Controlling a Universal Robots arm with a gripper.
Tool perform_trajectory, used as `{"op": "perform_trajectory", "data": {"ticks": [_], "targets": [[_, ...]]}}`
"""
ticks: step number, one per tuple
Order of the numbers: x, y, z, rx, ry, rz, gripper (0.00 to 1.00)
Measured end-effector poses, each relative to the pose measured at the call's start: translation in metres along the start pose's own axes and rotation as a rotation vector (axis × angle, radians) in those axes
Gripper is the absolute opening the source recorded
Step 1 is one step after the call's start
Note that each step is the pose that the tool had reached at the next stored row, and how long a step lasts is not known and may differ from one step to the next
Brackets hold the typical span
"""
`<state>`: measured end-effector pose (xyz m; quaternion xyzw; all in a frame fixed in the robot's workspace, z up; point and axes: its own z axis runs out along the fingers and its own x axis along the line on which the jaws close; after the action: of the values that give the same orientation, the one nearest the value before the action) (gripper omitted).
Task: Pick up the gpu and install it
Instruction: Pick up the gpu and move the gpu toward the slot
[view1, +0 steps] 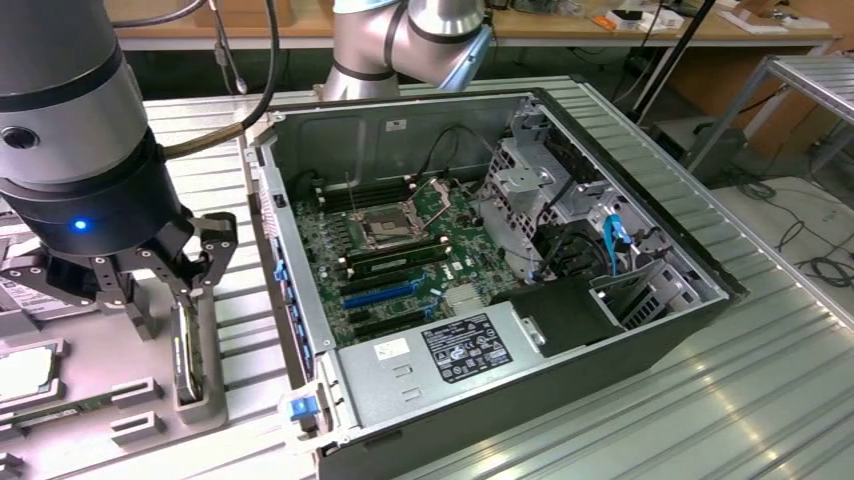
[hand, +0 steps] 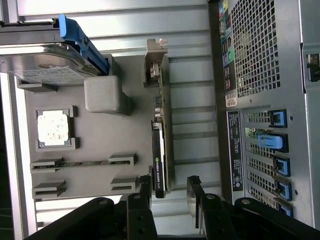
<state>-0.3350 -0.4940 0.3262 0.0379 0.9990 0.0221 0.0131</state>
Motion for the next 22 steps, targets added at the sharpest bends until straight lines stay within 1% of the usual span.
{"op": "perform_trajectory", "data": {"ticks": [6, 16, 22], "targets": [[0.0, -0.0002, 0.0051, 0.0, 0.0, 0.0, 0.42], [0.0, -0.0009, 0.0197, -0.0002, -0.0003, 0.0, 0.42], [0.001, -0.0012, 0.0263, -0.0004, -0.0011, 0.0, 0.42]]}}
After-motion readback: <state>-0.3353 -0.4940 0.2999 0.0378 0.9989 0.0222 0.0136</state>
